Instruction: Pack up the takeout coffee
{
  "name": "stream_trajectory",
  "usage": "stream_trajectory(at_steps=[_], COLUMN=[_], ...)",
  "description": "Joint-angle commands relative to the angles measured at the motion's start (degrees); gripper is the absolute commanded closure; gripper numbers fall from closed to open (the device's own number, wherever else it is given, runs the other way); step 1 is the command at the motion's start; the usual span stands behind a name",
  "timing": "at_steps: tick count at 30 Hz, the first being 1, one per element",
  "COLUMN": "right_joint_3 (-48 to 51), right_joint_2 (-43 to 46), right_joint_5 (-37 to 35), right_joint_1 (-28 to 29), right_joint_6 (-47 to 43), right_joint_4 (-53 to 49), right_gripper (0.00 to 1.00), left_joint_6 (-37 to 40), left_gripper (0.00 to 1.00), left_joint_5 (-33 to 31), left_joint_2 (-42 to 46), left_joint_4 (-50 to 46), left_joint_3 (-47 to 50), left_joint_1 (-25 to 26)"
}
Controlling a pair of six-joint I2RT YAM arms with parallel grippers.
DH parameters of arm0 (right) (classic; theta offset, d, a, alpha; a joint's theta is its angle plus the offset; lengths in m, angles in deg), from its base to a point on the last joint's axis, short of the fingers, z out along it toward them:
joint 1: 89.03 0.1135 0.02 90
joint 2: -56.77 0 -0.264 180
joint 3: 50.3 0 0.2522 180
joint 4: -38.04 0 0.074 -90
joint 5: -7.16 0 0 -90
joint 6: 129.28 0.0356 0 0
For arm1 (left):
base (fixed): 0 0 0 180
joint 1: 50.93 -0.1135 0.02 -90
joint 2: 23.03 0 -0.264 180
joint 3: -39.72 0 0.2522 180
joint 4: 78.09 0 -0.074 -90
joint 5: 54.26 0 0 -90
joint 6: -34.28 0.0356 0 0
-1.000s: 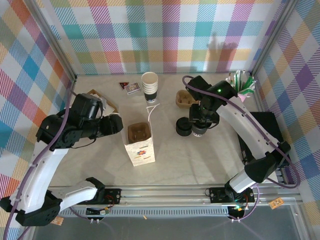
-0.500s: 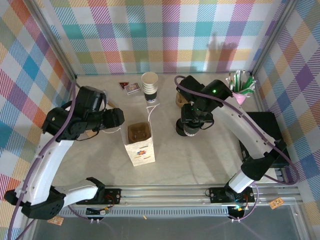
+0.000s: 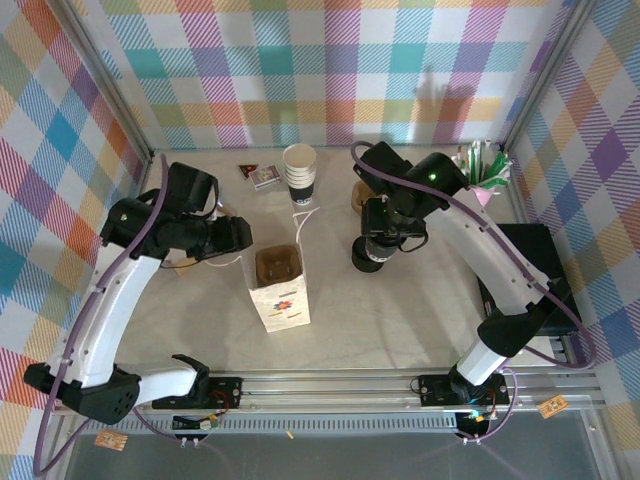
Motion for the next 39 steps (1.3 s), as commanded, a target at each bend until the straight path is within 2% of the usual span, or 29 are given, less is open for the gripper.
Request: stream_trajectory(at_steps=[1,11,16,19,26,31,39], right_joint_3=[-3.09,-9.66,-12.16,-14.61,-21.07,-22.82,-28.48], right_joint_2=[-0.04,-1.66,-2.27,-3.14,-5.38,-5.43,-6.60], right_joint_5=[-1.17,-0.81,-0.73,-0.26,1.12,4.23,7.47], right_joint_1=[0.06,0.07,0.04,0.05,0.04,0.04,0.04], right_joint_6=[-0.53,-2.57,-3.69,-4.76,-7.60,-7.94,-7.26], right_joint_4=[-1.55,-2.15,-1.96,-1.81,-1.47,1.36,3.85], right_gripper=[0.53,0.53,0.53,0.53,0.53,0.53,0.54], left_joint_6=[1.76,5.44,5.96,6.75,9.60,8.91,8.49], left_gripper=[0.47,0.68,0.85,1.00,1.00,1.00,1.00], left_joint_5=[3.75,1.10,-0.35,-2.27,-8.14,-5.23,-11.30], left_joint_2=[-2.15,-6.86,-7.89,-10.07,-16.82,-19.45,-24.94], left_joint_4=[-2.50,-6.89,-7.89,-10.93,-20.63,-20.08,-21.63], left_joint_3=[0.96,-0.31,-1.12,-4.73,-17.09,-18.94,-24.16], left_joint_1=[-0.61,-0.62,-0.66,-0.50,2.07,2.50,5.87])
